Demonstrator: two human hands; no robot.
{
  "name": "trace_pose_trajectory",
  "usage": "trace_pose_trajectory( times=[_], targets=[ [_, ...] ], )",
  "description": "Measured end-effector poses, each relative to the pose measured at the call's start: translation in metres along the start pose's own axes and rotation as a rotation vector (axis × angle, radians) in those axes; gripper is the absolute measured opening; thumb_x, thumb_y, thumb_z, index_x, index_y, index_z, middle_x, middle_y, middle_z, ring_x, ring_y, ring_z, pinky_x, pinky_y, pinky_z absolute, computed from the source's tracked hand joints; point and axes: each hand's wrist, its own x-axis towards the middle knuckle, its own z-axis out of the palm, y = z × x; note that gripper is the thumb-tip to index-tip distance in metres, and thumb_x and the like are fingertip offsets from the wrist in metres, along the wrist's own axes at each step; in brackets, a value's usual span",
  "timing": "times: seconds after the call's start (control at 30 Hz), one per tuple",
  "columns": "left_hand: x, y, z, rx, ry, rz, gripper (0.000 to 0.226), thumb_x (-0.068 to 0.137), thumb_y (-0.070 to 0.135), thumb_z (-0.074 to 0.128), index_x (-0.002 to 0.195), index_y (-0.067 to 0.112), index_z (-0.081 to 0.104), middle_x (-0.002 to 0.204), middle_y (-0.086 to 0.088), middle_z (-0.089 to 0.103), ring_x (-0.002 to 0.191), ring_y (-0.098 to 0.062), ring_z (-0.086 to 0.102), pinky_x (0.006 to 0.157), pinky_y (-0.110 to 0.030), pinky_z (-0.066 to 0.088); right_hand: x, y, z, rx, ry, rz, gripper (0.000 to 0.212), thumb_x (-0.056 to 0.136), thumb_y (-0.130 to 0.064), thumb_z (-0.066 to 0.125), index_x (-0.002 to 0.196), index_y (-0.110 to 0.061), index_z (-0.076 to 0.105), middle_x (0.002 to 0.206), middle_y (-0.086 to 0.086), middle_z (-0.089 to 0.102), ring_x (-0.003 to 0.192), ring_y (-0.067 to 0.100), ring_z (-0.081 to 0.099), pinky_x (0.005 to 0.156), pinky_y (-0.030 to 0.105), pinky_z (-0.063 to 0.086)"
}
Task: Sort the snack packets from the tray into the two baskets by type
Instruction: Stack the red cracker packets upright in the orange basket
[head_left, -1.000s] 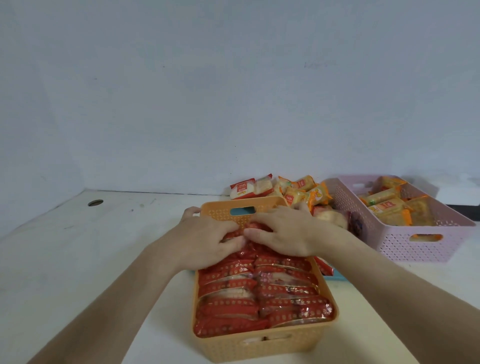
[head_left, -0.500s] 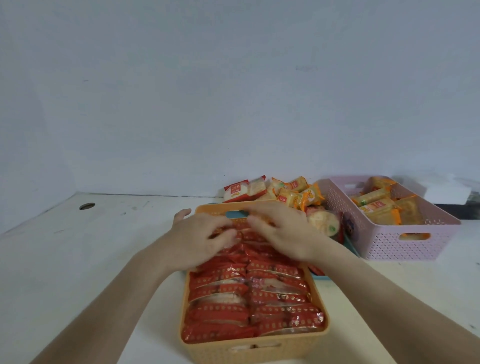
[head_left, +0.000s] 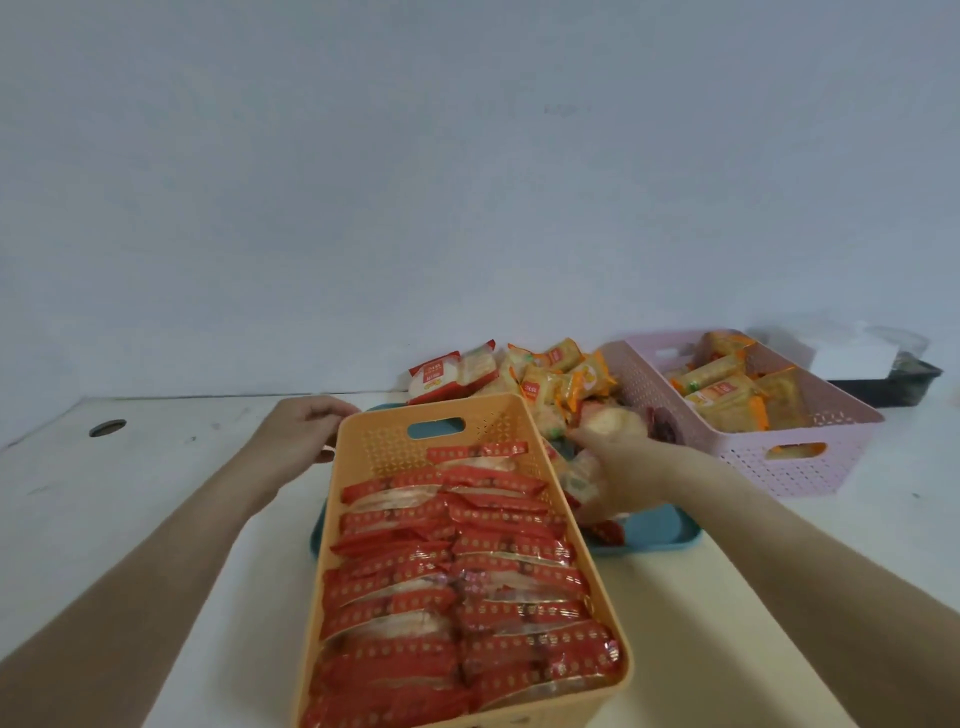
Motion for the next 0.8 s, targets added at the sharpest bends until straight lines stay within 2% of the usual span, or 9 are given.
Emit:
trace_pose_trajectory(
  times=[0.07, 0.17, 0.23, 0.3, 0.37, 0.43, 0.5, 0.67, 0.8],
  targets=[
    [0.008, -0.004, 0.008, 0.043, -0.046, -0.008, 0.019, 0.095, 0.011, 0.055, 0.089, 0.012, 0.073, 0.085, -0.009, 0.073, 0.076, -0.021, 0.065, 0.061, -0.023, 0.05, 0.003, 0.0, 0.005, -0.079, 0.042, 0.012, 0.112, 0.067, -0.055, 0.079, 0.152, -0.031, 0.011, 0.149, 0.008, 0.04, 0.133, 0.031, 0.041, 0.106, 0.045, 0.04],
    [0.024, -0.003, 0.017, 0.094, -0.098, -0.018, 0.016, 0.094, 0.009, 0.056, 0.095, 0.006, 0.072, 0.09, -0.012, 0.071, 0.078, -0.023, 0.063, 0.062, -0.024, 0.046, 0.004, 0.002, -0.013, -0.018, 0.151, -0.012, 0.101, 0.065, -0.052, 0.079, 0.147, -0.027, 0.027, 0.135, 0.003, 0.053, 0.125, 0.029, 0.047, 0.103, 0.042, 0.041],
    [0.041, -0.004, 0.02, 0.096, -0.141, -0.035, 0.014, 0.092, 0.007, 0.059, 0.098, 0.006, 0.071, 0.099, -0.014, 0.071, 0.084, -0.023, 0.065, 0.069, -0.026, 0.049, 0.012, 0.003, -0.037, 0.252, 0.281, -0.04, 0.086, 0.067, -0.049, 0.077, 0.14, -0.025, 0.038, 0.121, 0.0, 0.06, 0.114, 0.023, 0.054, 0.095, 0.036, 0.046],
    [0.063, -0.007, 0.023, 0.165, -0.169, -0.014, 0.011, 0.091, 0.015, 0.062, 0.098, 0.017, 0.071, 0.107, -0.009, 0.07, 0.094, -0.02, 0.065, 0.082, -0.031, 0.052, 0.031, -0.001, -0.058, 0.651, 0.396, -0.059, 0.072, 0.069, -0.044, 0.076, 0.133, -0.027, 0.049, 0.115, 0.0, 0.061, 0.105, 0.019, 0.059, 0.093, 0.036, 0.049],
    [0.082, -0.007, 0.028, 0.252, -0.195, 0.023, 0.016, 0.095, 0.025, 0.057, 0.108, 0.026, 0.066, 0.117, -0.002, 0.066, 0.104, -0.017, 0.062, 0.09, -0.034, 0.049, 0.055, -0.013, -0.072, 1.068, 0.349, -0.092, 0.045, 0.075, -0.033, 0.07, 0.118, -0.024, 0.059, 0.1, 0.006, 0.065, 0.09, 0.019, 0.064, 0.087, 0.037, 0.055],
    [0.096, -0.005, 0.035, 0.287, -0.228, 0.046, 0.026, 0.098, 0.034, 0.05, 0.123, 0.029, 0.057, 0.122, 0.003, 0.06, 0.107, -0.015, 0.058, 0.084, -0.03, 0.045, 0.078, -0.03, -0.079, 1.284, 0.248, -0.132, 0.015, 0.085, -0.021, 0.061, 0.099, -0.017, 0.061, 0.085, 0.009, 0.064, 0.078, 0.02, 0.063, 0.074, 0.032, 0.055],
    [0.104, -0.002, 0.044, 0.295, -0.28, 0.043, 0.035, 0.098, 0.042, 0.046, 0.131, 0.031, 0.047, 0.121, 0.004, 0.059, 0.096, -0.01, 0.058, 0.073, -0.026, 0.041, 0.095, -0.044, -0.08, 1.32, 0.214, -0.112, 0.009, 0.088, -0.019, 0.055, 0.095, -0.015, 0.058, 0.081, 0.009, 0.062, 0.075, 0.022, 0.062, 0.068, 0.031, 0.052],
    [0.134, -0.003, 0.06, 0.223, -0.333, 0.011, 0.044, 0.099, 0.04, 0.047, 0.139, 0.027, 0.034, 0.116, -0.006, 0.062, 0.082, -0.013, 0.059, 0.07, -0.025, 0.044, 0.134, -0.066, -0.08, 1.333, 0.202, -0.047, 0.014, 0.091, -0.021, 0.05, 0.09, -0.009, 0.057, 0.071, 0.014, 0.06, 0.066, 0.026, 0.056, 0.066, 0.033, 0.052],
    [0.156, -0.011, 0.066, -0.039, -0.281, -0.08, 0.057, 0.091, 0.025, 0.064, 0.14, 0.027, 0.035, 0.119, -0.01, 0.062, 0.101, -0.024, 0.064, 0.077, -0.033, 0.05, 0.153, -0.077, -0.086, 1.28, 0.114, -0.051, 0.016, 0.092, -0.024, 0.049, 0.086, -0.01, 0.055, 0.08, 0.014, 0.055, 0.073, 0.029, 0.058, 0.077, 0.04, 0.056]
  ],
)
